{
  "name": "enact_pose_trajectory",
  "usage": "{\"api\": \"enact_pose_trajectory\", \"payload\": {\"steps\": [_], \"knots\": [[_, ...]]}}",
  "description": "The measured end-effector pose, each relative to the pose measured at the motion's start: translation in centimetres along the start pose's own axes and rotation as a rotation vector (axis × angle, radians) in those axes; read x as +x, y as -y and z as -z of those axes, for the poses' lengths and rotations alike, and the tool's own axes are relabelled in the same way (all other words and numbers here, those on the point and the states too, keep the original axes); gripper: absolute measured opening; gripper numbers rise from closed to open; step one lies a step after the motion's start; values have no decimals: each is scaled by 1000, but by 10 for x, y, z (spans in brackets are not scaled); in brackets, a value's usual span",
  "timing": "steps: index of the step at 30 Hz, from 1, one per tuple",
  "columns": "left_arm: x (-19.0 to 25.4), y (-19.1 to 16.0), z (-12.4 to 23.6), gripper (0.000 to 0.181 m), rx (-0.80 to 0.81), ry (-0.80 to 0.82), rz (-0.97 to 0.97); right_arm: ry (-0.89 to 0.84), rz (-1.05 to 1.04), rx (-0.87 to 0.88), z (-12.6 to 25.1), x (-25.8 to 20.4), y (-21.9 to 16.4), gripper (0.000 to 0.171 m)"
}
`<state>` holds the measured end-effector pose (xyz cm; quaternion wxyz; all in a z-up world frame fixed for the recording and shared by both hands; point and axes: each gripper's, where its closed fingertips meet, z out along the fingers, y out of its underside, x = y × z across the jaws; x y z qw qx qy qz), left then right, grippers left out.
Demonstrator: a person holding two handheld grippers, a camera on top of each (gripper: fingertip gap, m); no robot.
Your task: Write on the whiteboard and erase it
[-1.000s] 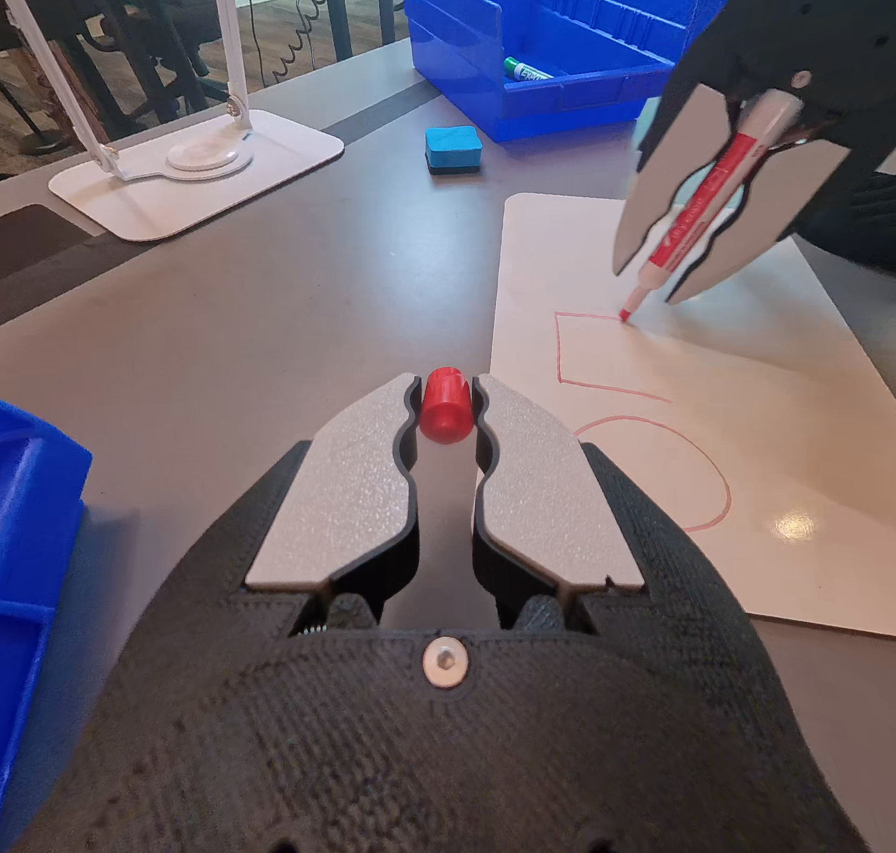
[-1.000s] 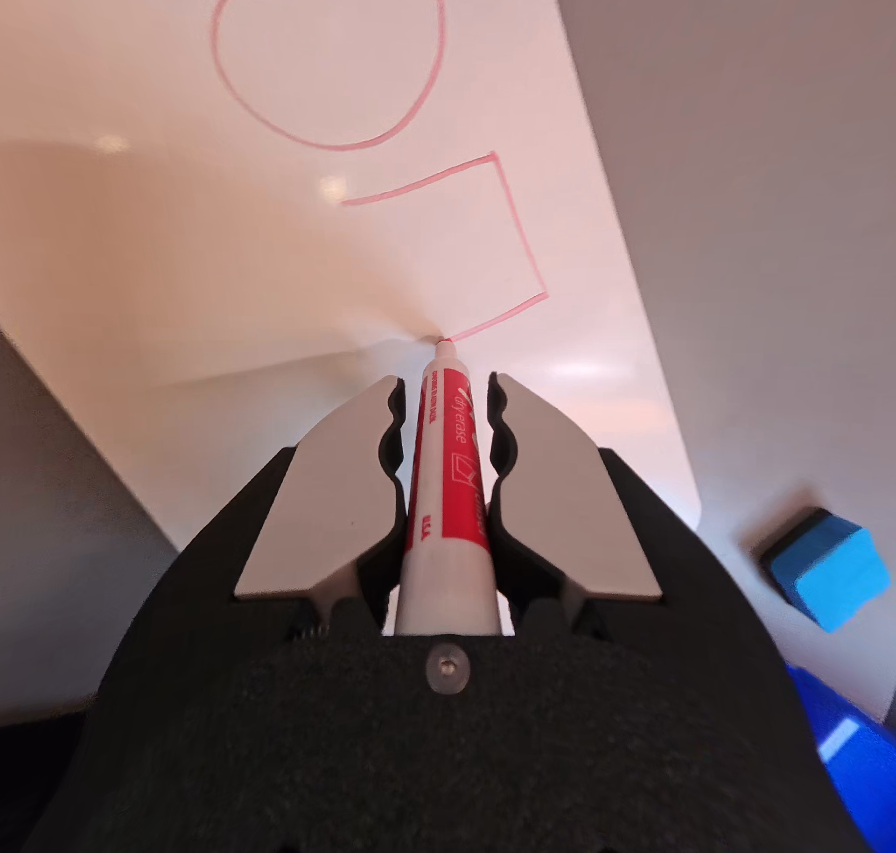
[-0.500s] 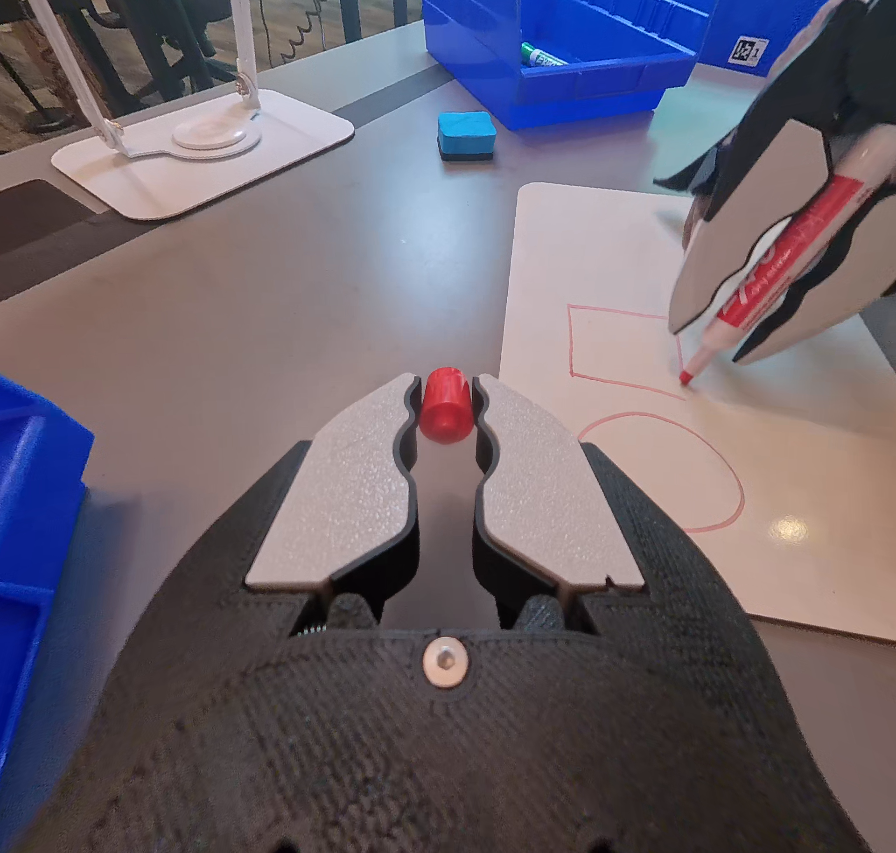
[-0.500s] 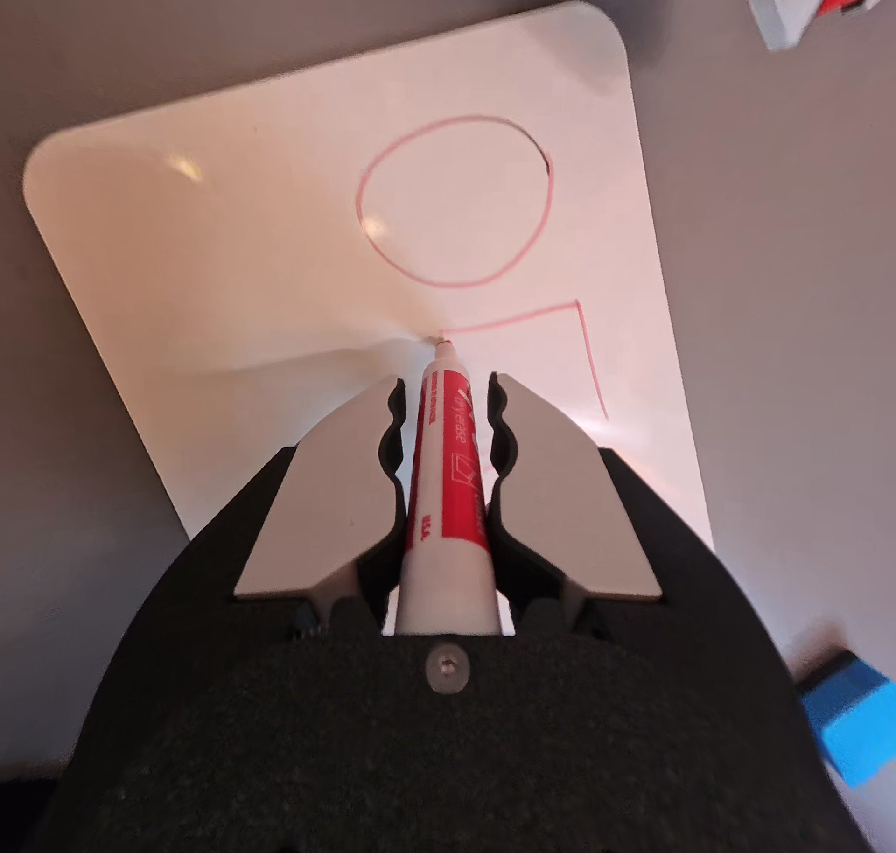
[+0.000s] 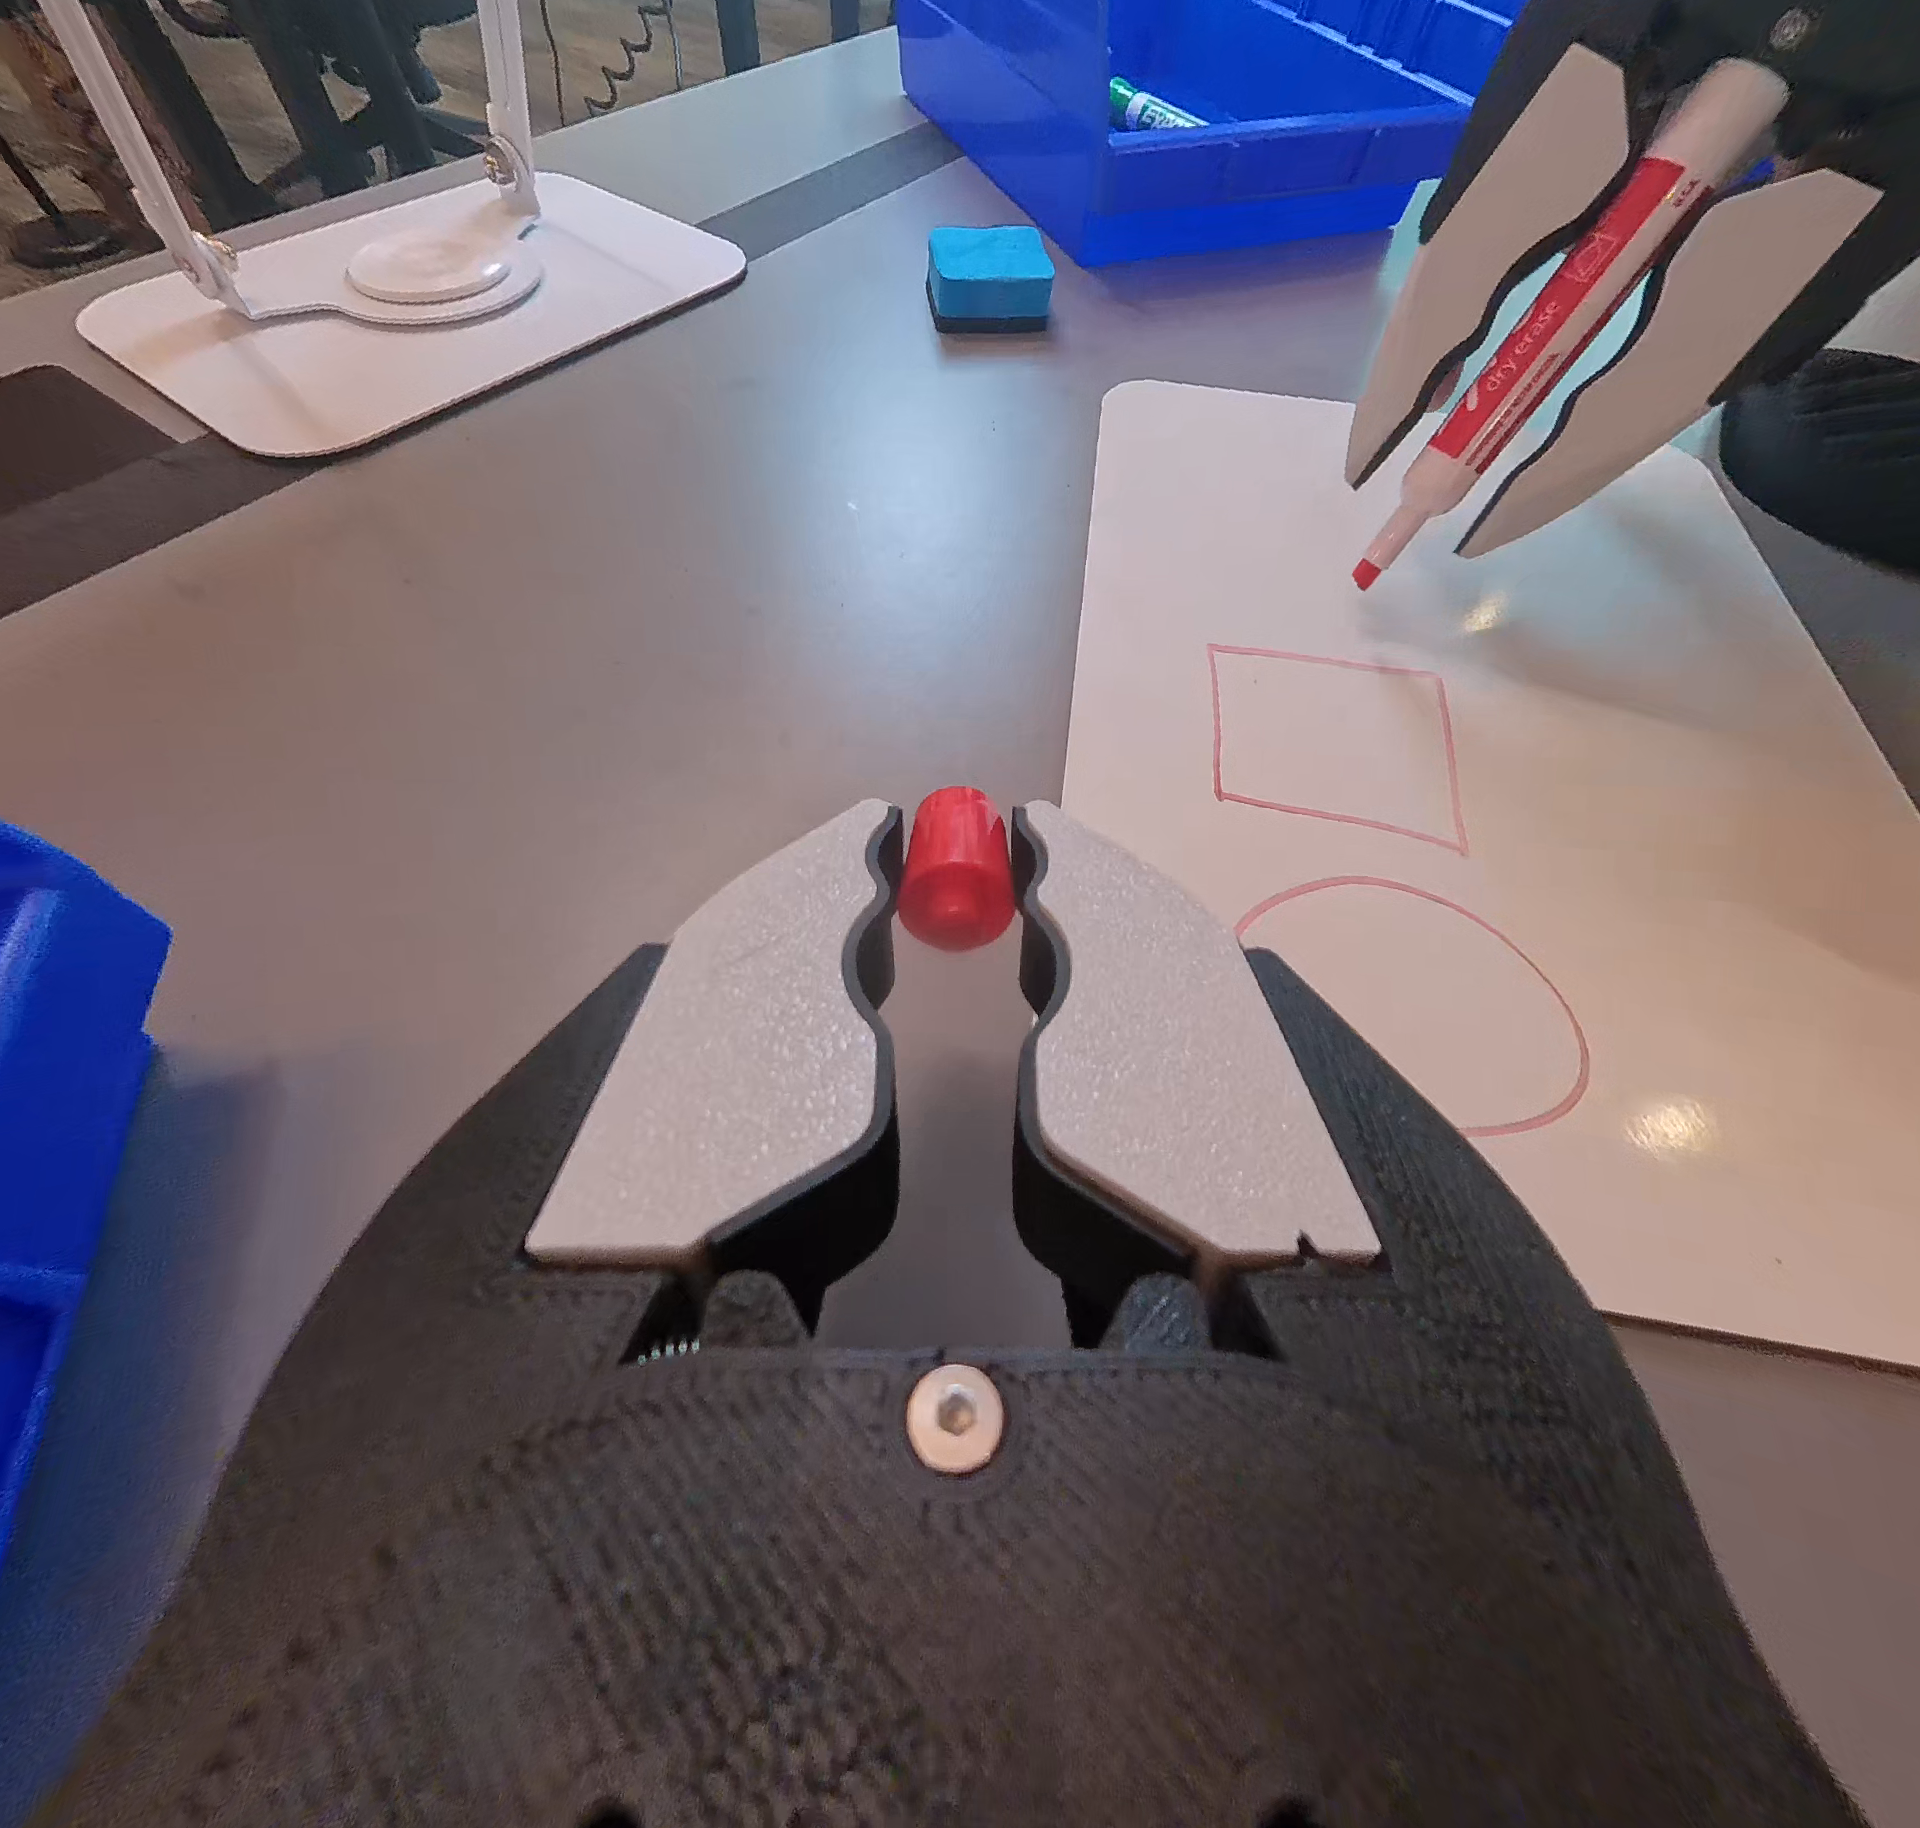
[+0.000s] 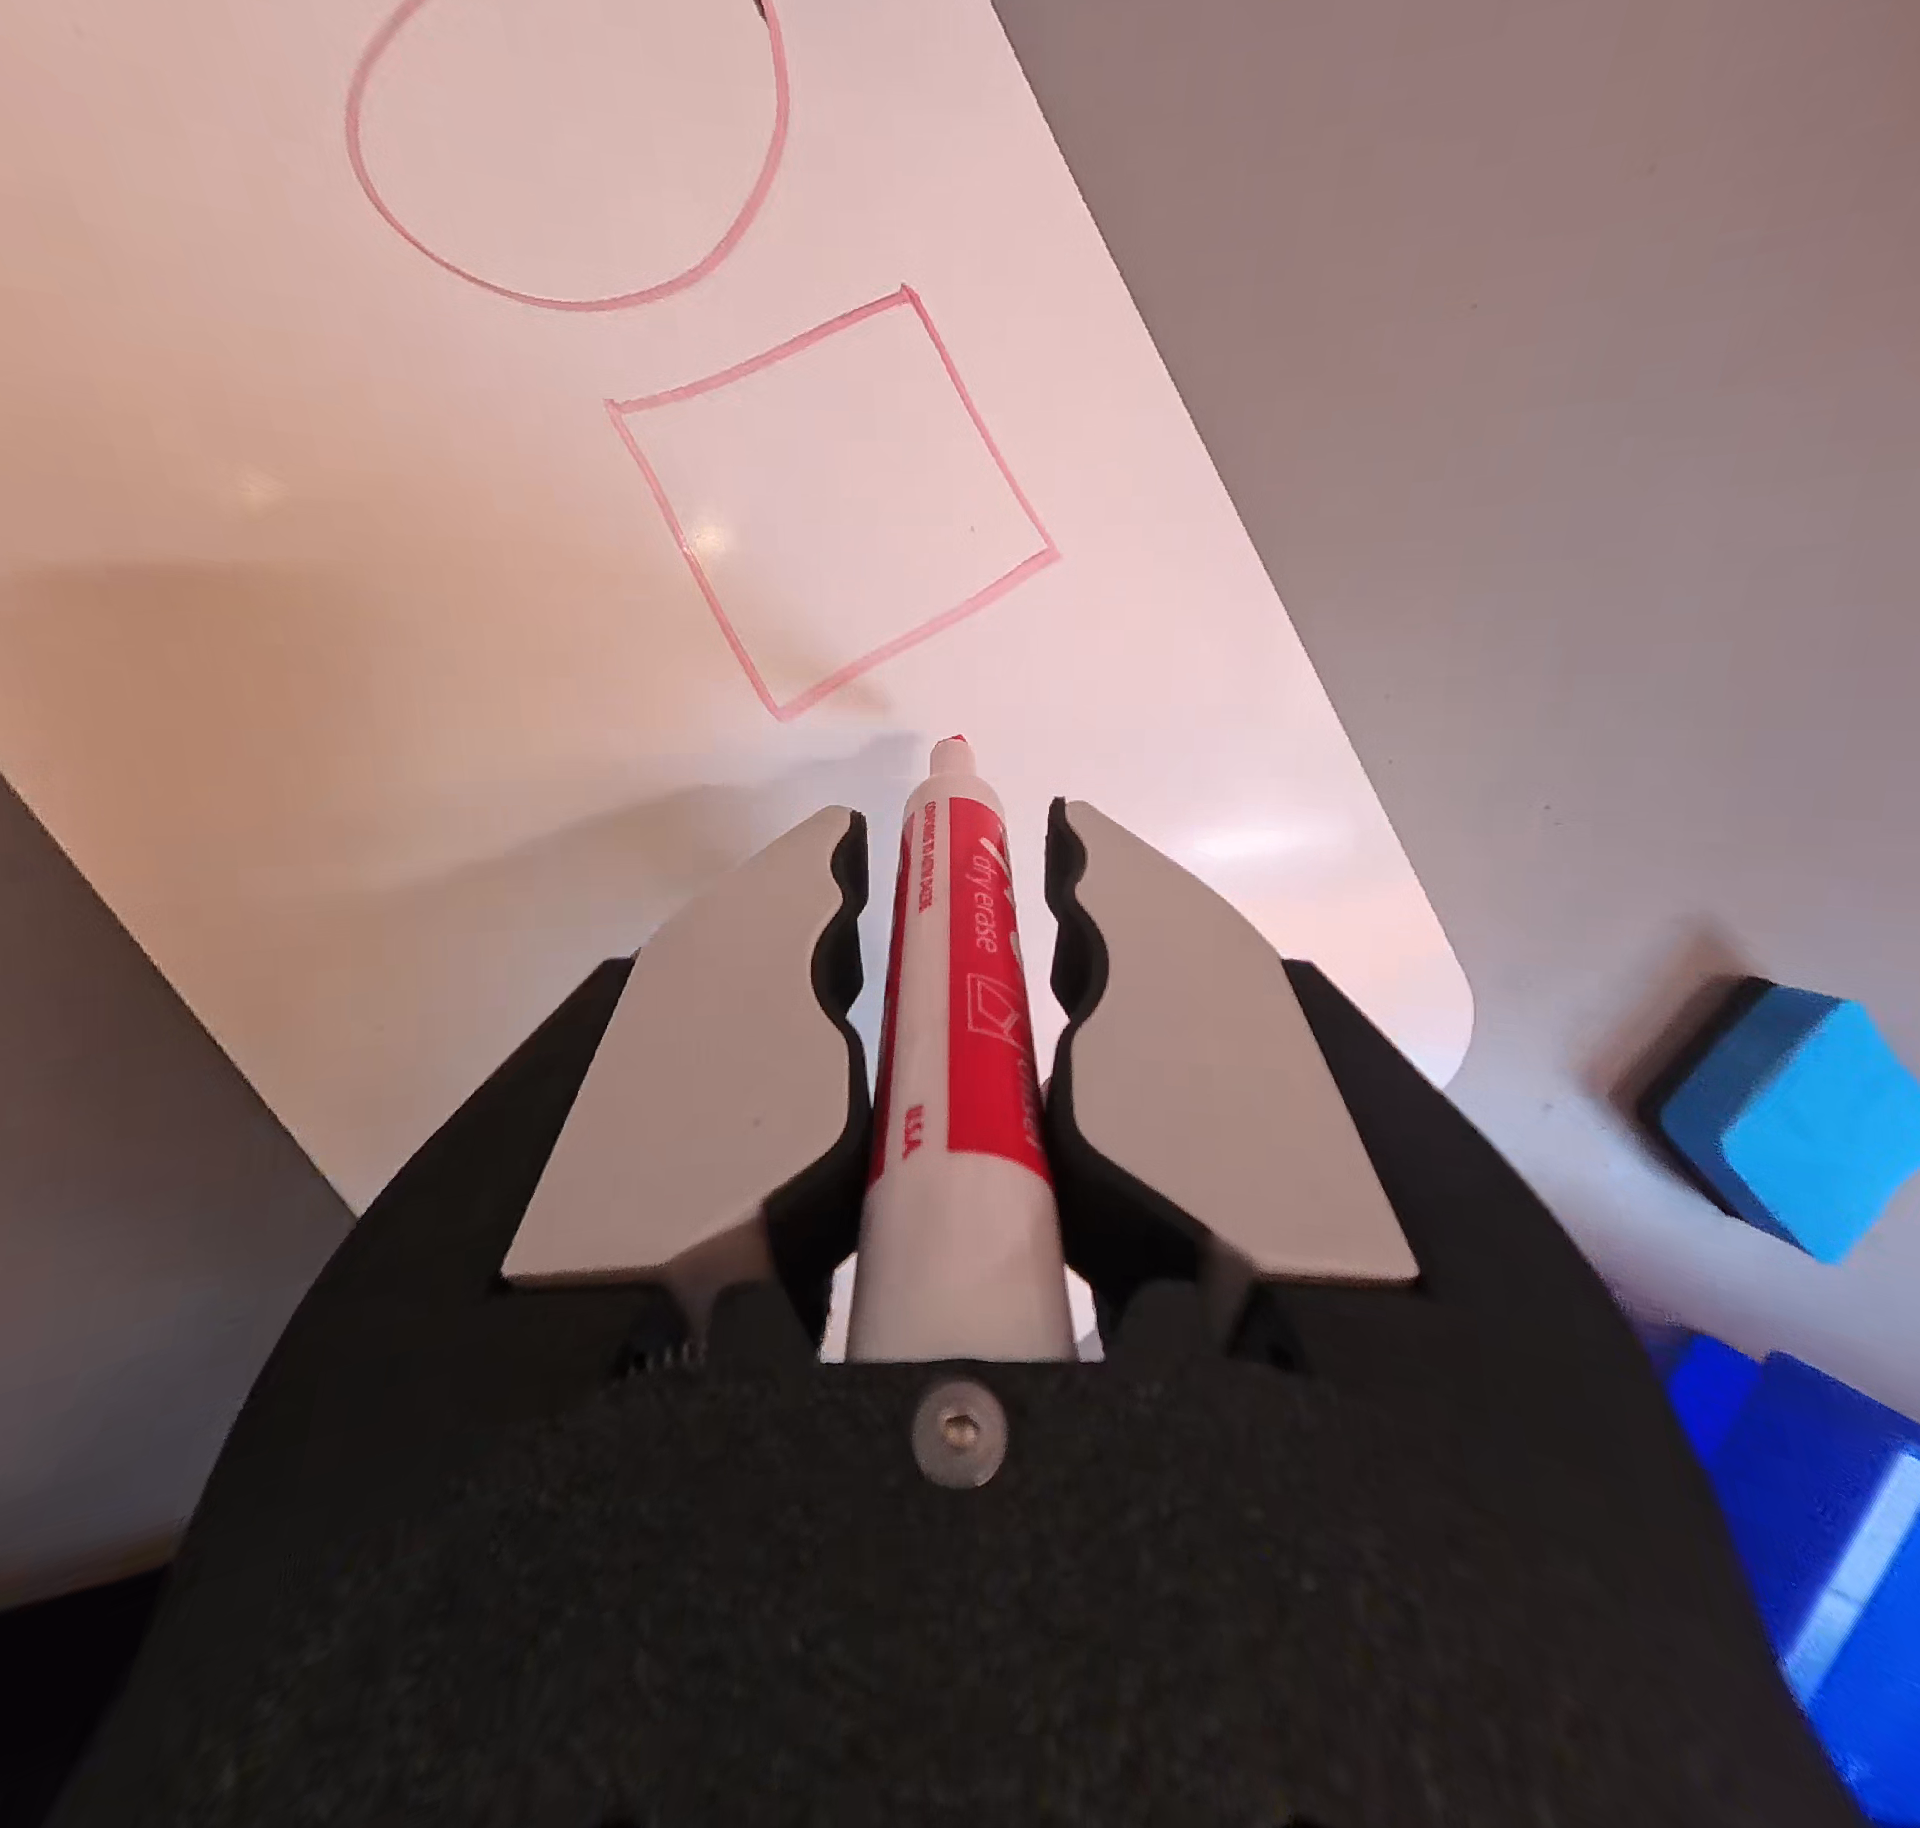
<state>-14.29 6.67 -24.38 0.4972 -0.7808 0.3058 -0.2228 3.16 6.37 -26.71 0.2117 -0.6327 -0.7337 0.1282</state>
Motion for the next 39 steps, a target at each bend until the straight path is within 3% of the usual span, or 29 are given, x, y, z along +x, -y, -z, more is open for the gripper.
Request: {"api": "enact_pose_trajectory", "payload": {"steps": [11,21,39], "knots": [[-4,-6,-2,20,-21,15,8,-2,40,-19,-13,4,2,33],[-2,-6,-3,20,-24,6,8,-60,6,-100,0,20,-27,33],[-2,-6,-2,20,-26,5,4,-63,17,-81,-8,23,-13,33]]}}
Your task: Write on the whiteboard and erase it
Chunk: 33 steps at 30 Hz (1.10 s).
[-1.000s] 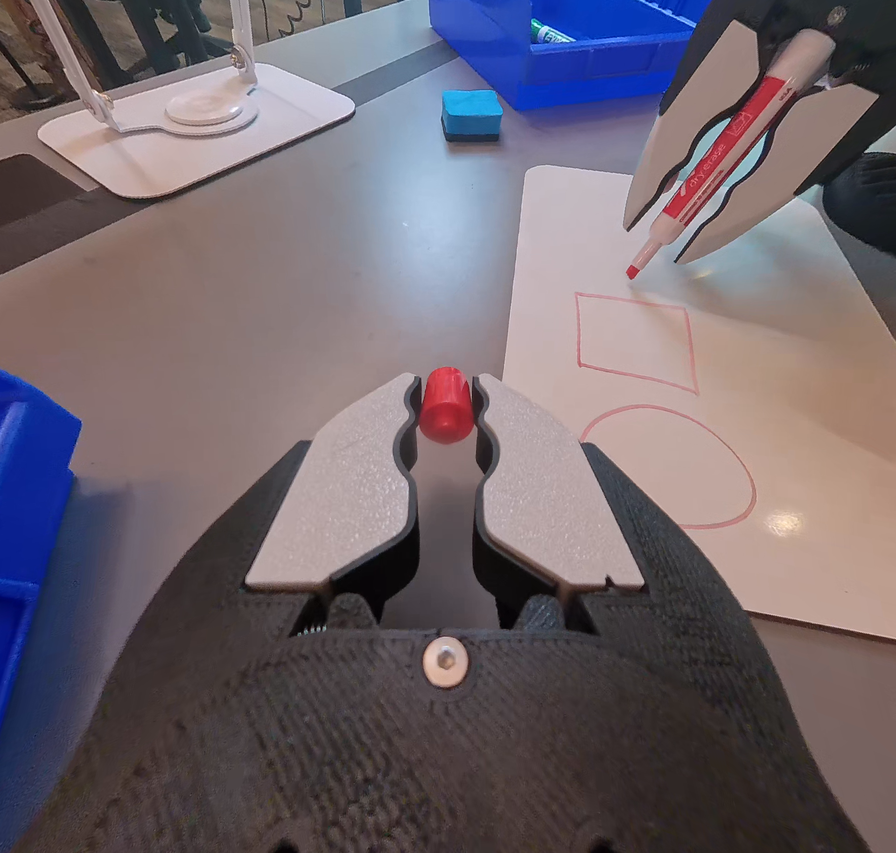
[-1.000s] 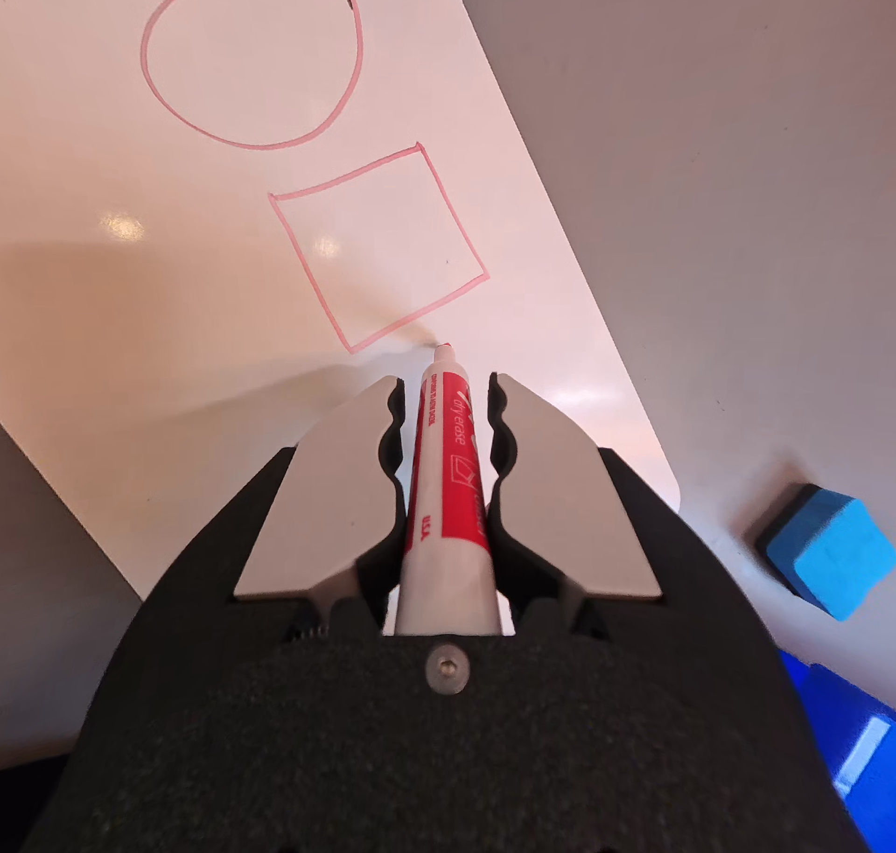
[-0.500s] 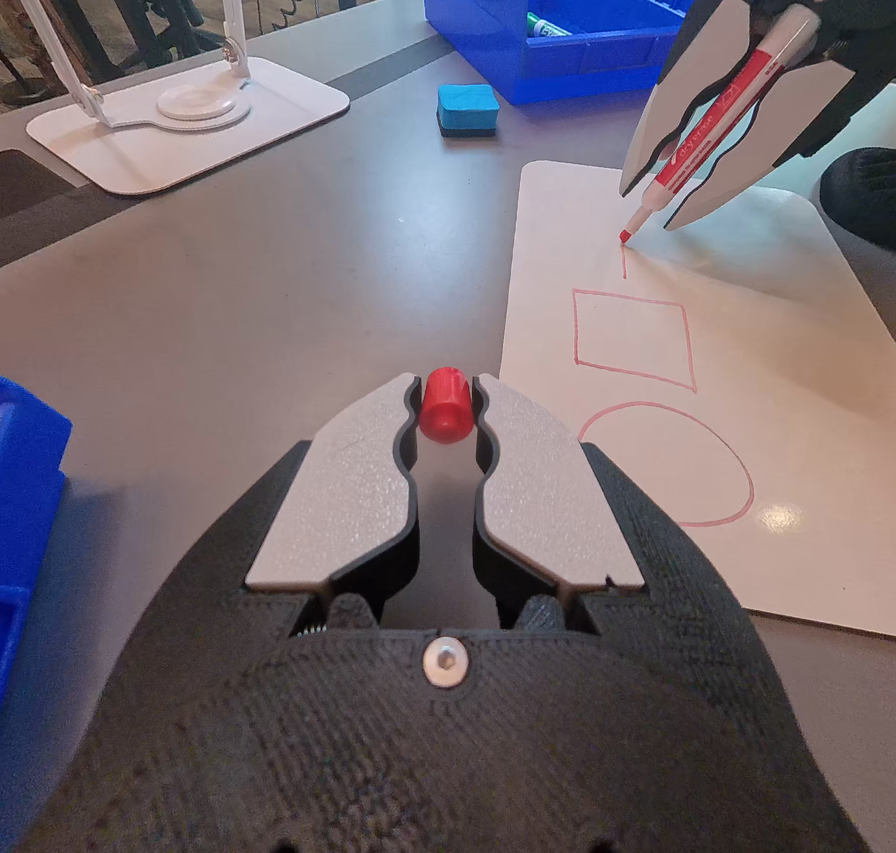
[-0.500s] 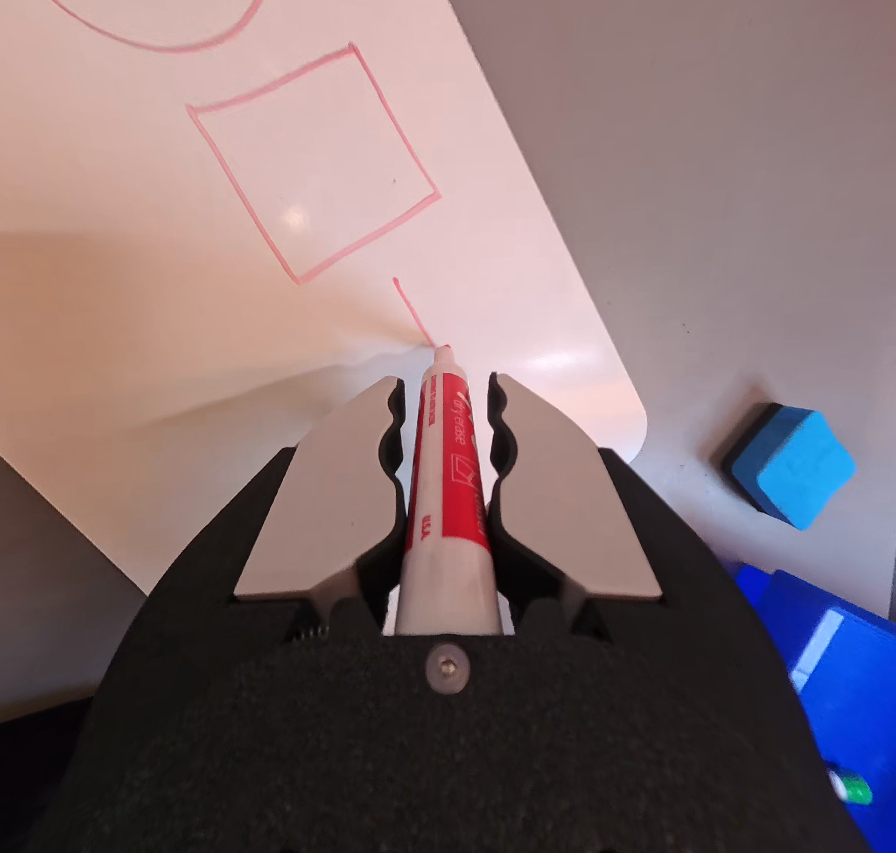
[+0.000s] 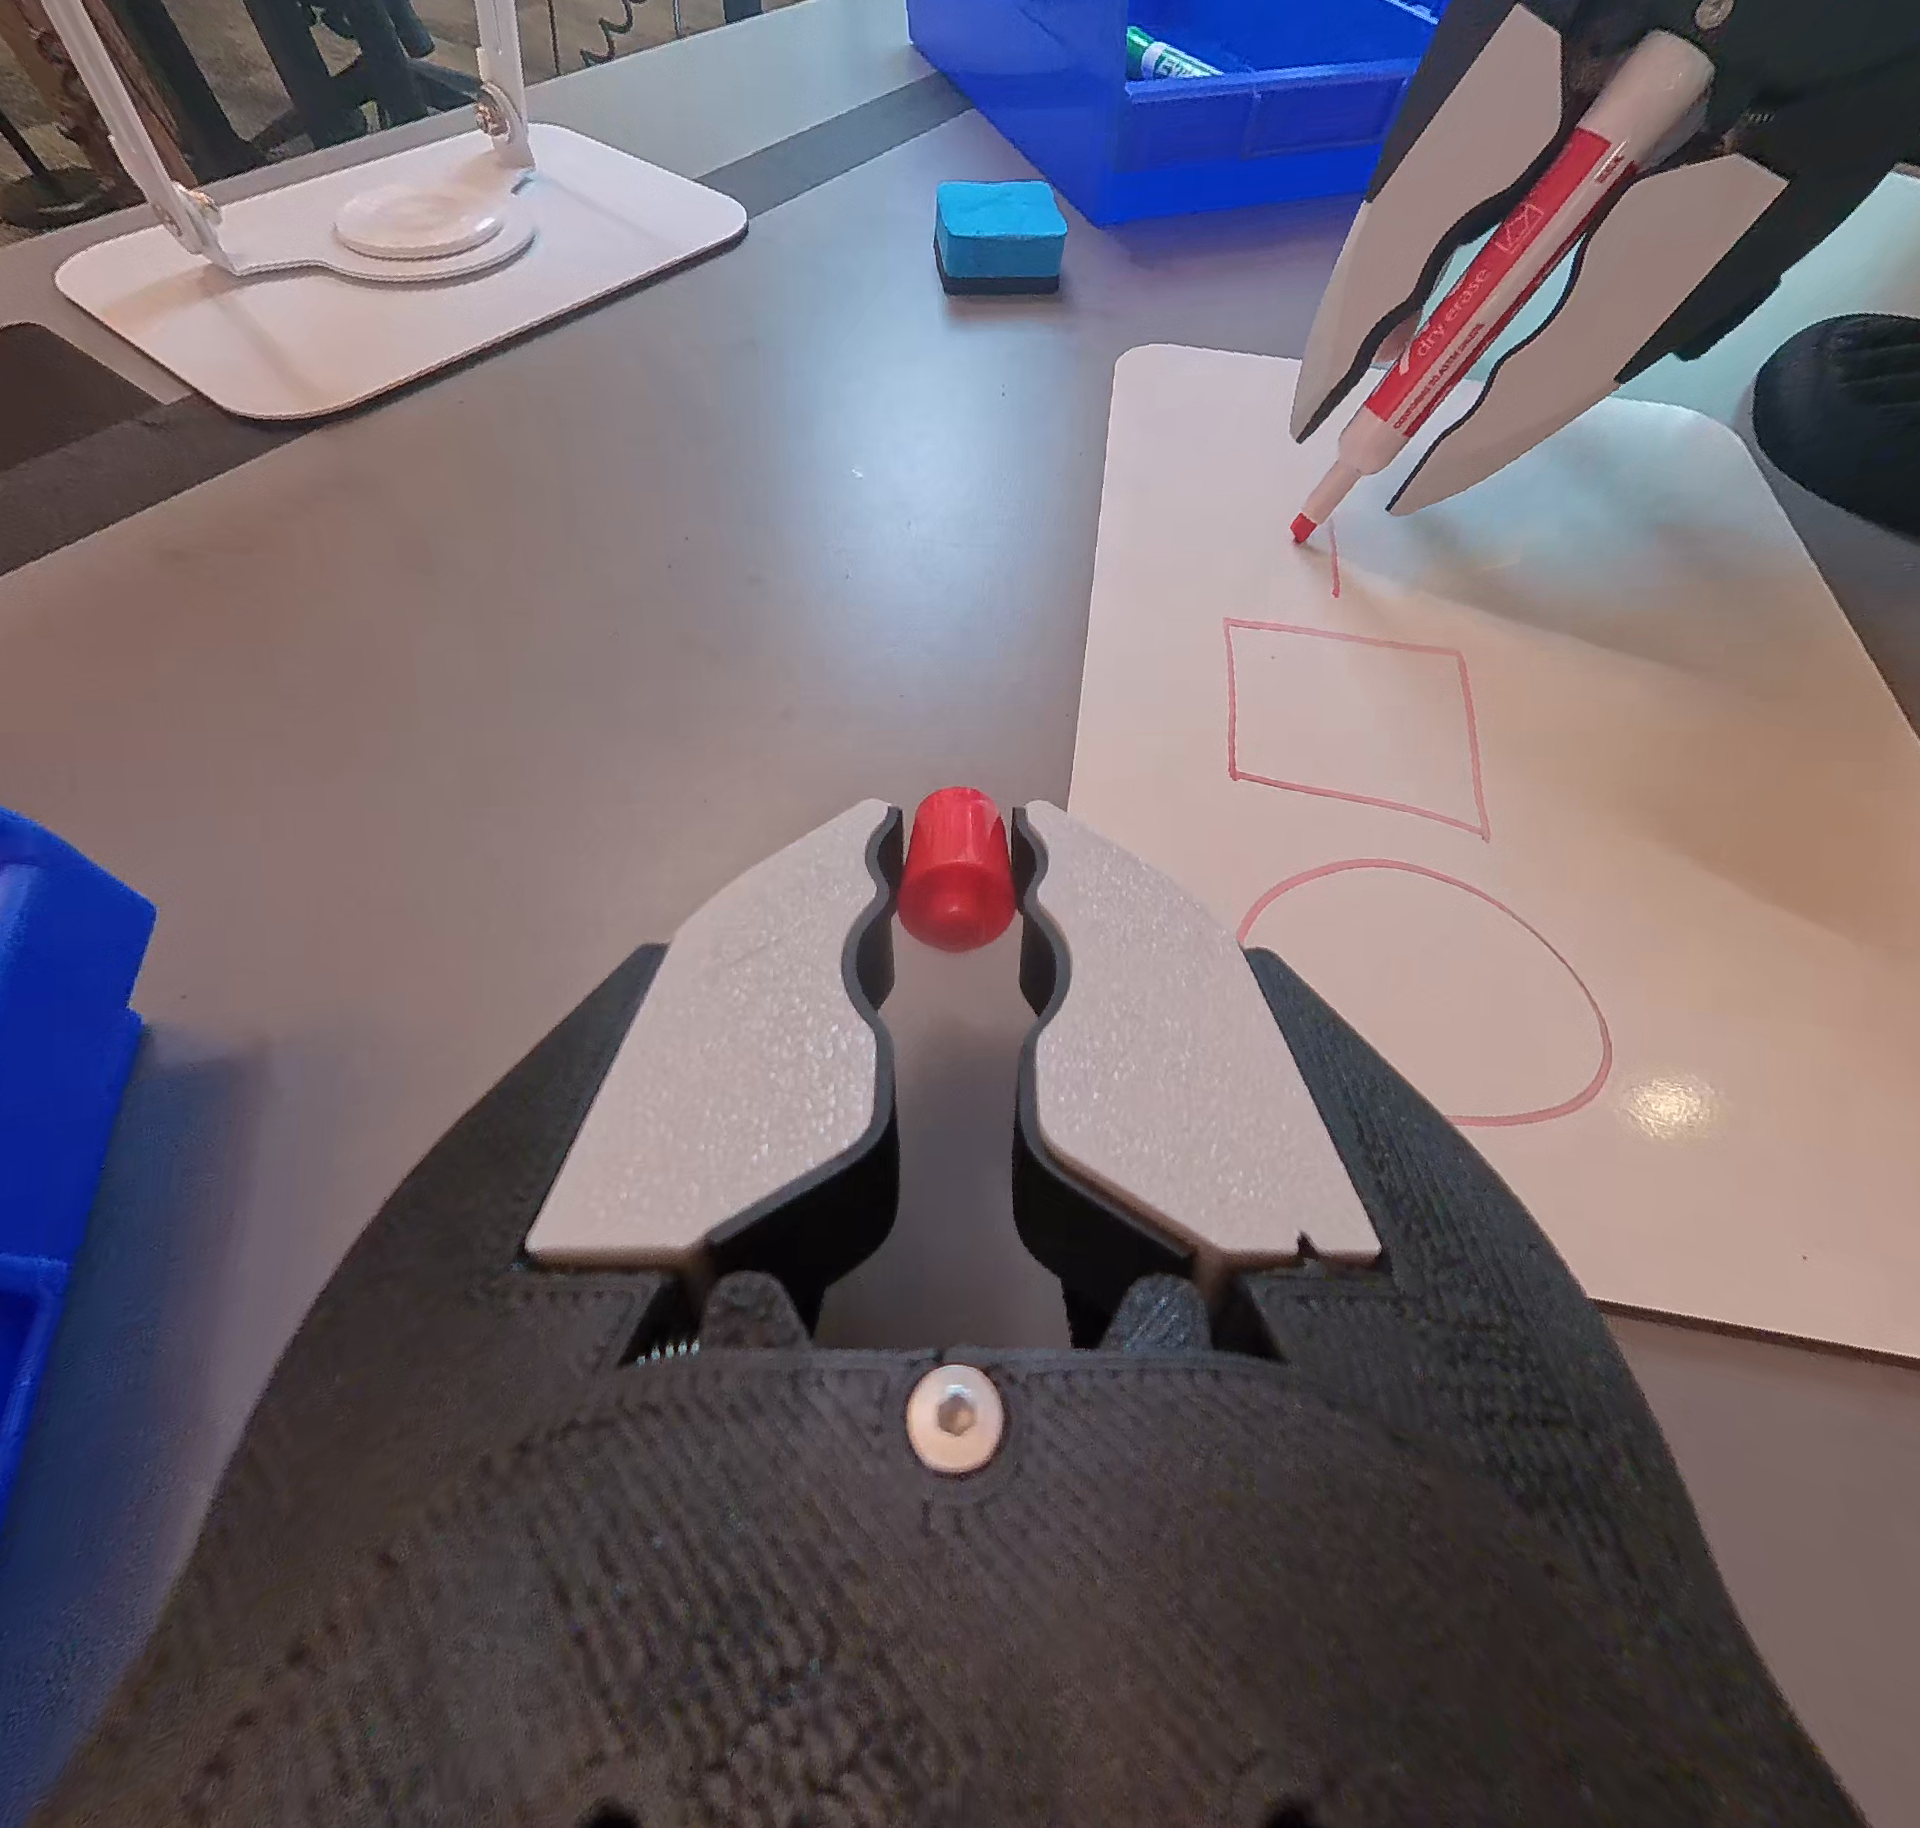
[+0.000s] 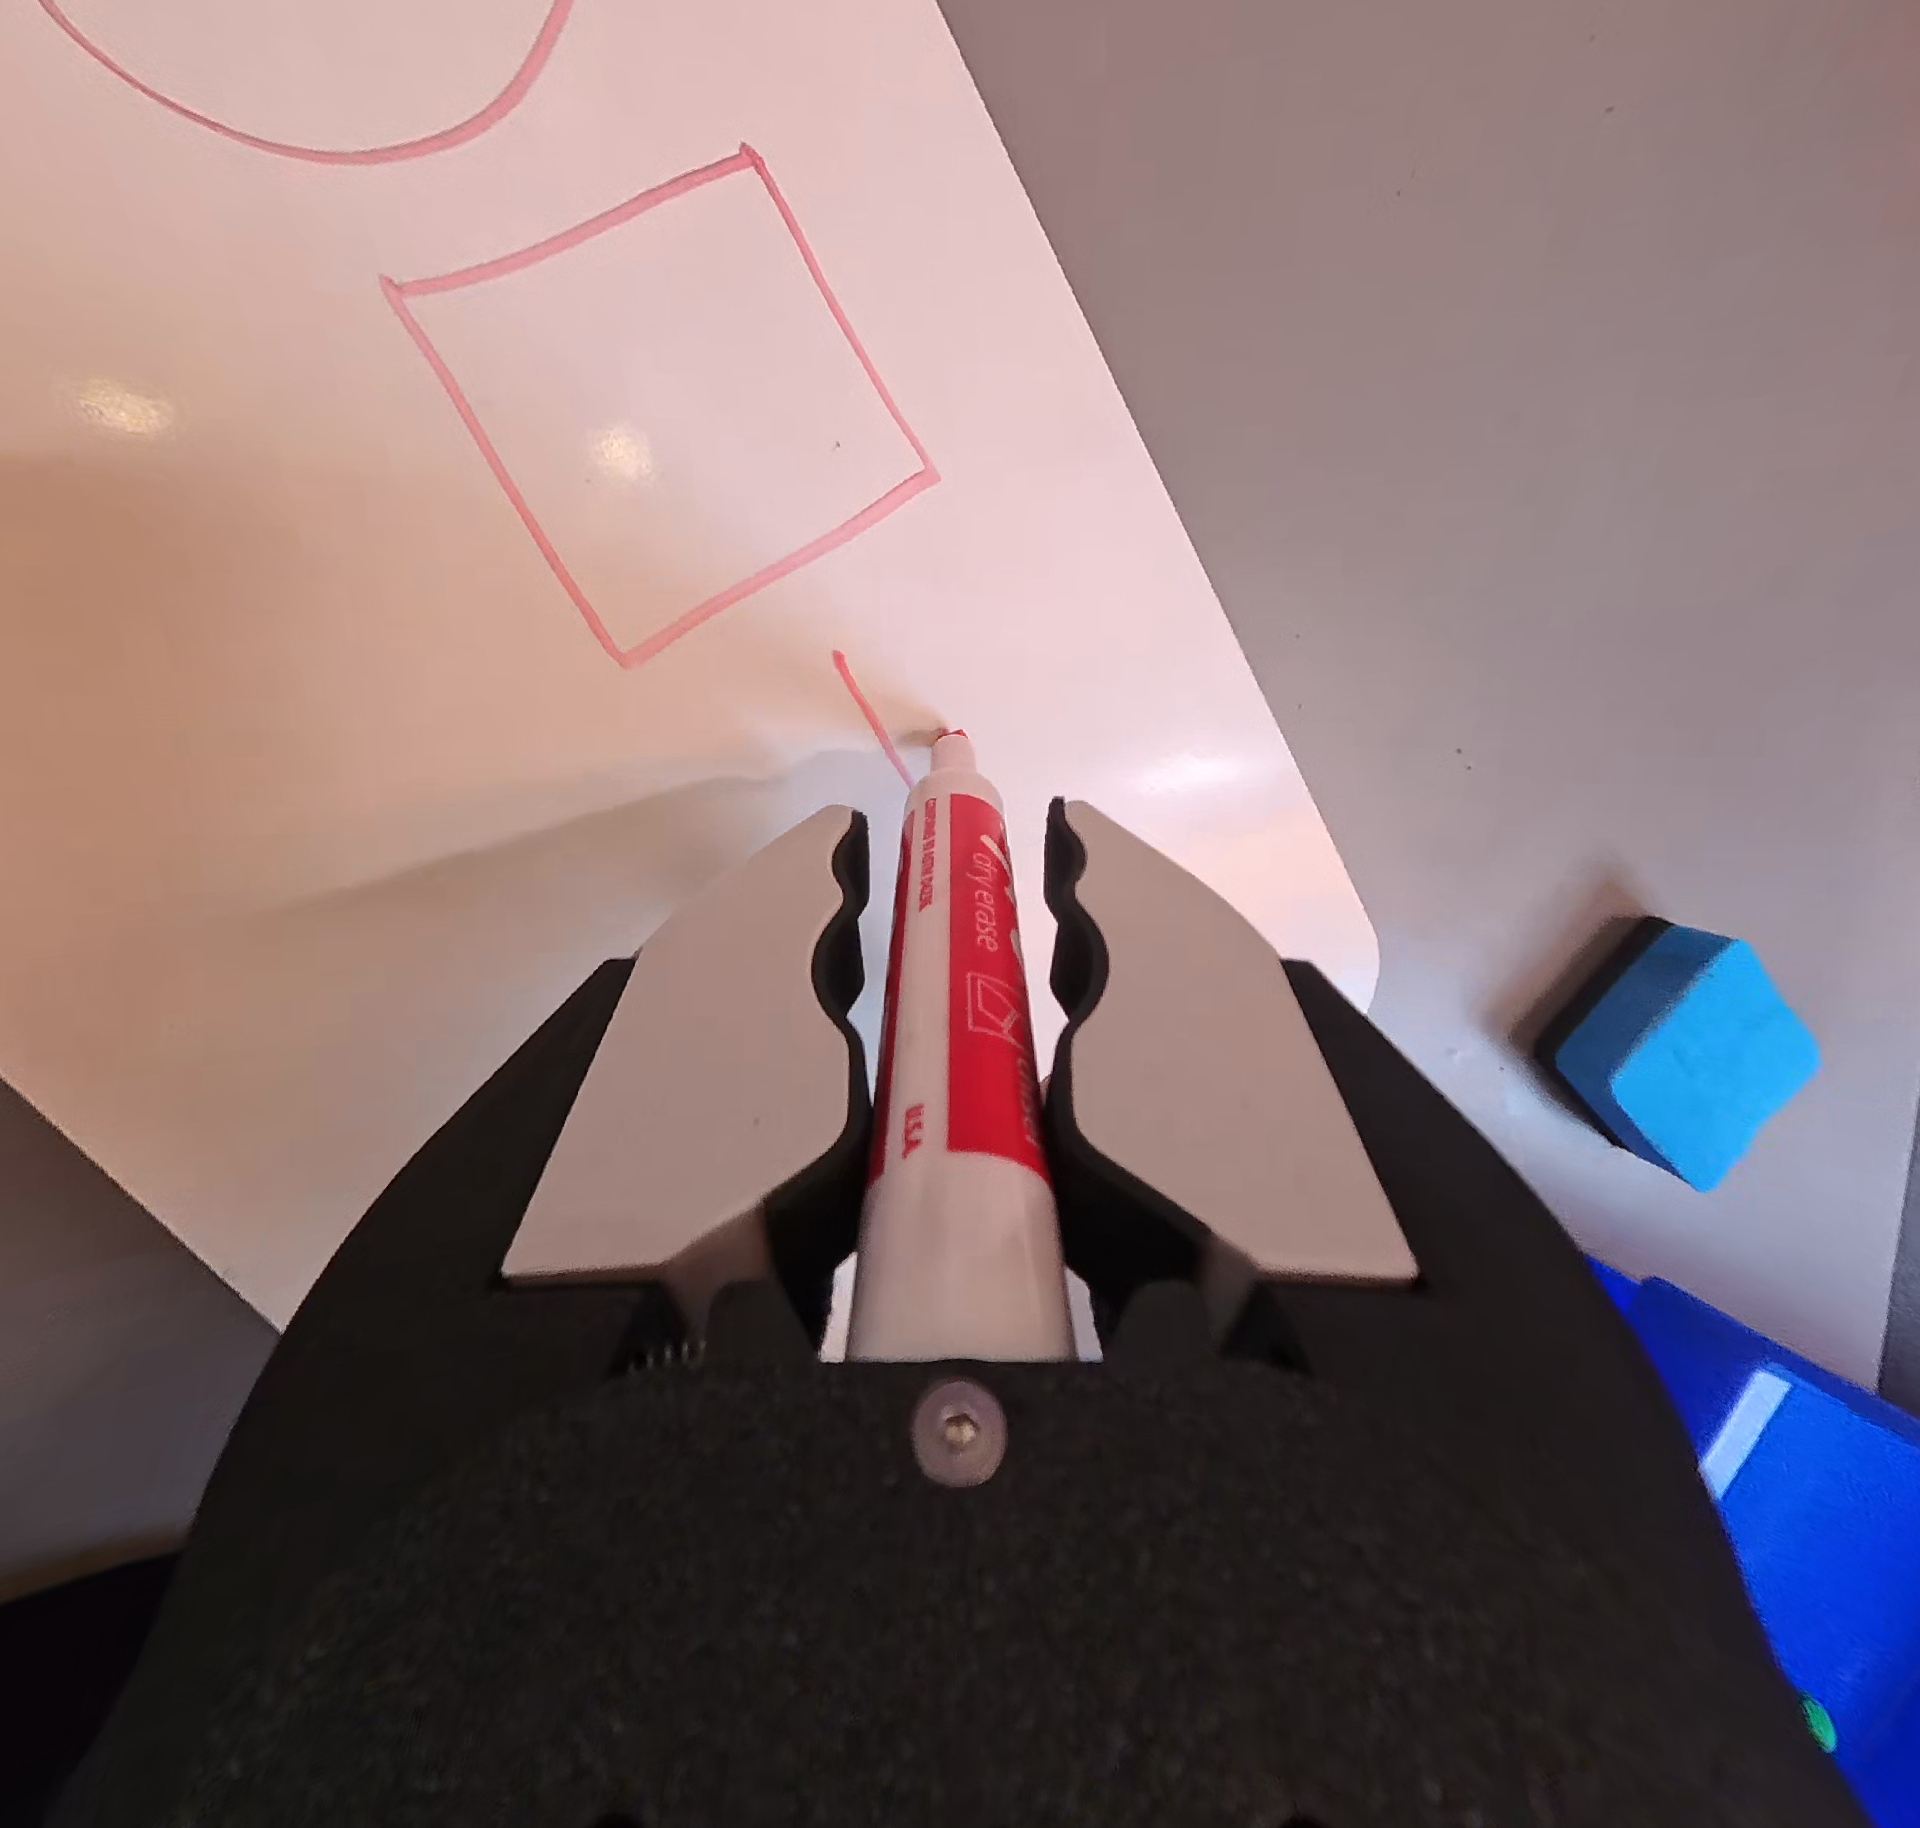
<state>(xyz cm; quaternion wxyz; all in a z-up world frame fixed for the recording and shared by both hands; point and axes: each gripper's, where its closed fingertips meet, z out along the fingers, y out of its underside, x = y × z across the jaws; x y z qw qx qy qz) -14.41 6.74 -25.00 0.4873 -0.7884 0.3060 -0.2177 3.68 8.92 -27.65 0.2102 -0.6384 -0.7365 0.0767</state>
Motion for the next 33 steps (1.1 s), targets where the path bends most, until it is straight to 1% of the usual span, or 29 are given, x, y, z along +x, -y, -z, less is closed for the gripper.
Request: {"api": "enact_pose_trajectory", "payload": {"steps": [9,14,19,22,26,33], "knots": [[2,0,-1,20,-1,-9,-3,-11,-16,-34,8,-2,-18,33],[3,0,-1,20,-4,-9,-3,-4,-10,-30,8,-5,-16,33],[2,-1,-1,20,-7,-7,-2,39,22,-12,10,-22,-7,33],[2,-2,-1,20,-9,-9,-1,10,-24,18,17,-10,-9,33],[2,-2,-1,20,-9,-9,-1,-44,-80,13,27,14,-25,34],[1,-2,-2,20,-10,-7,4,-41,-72,-11,16,23,-30,34]]}}
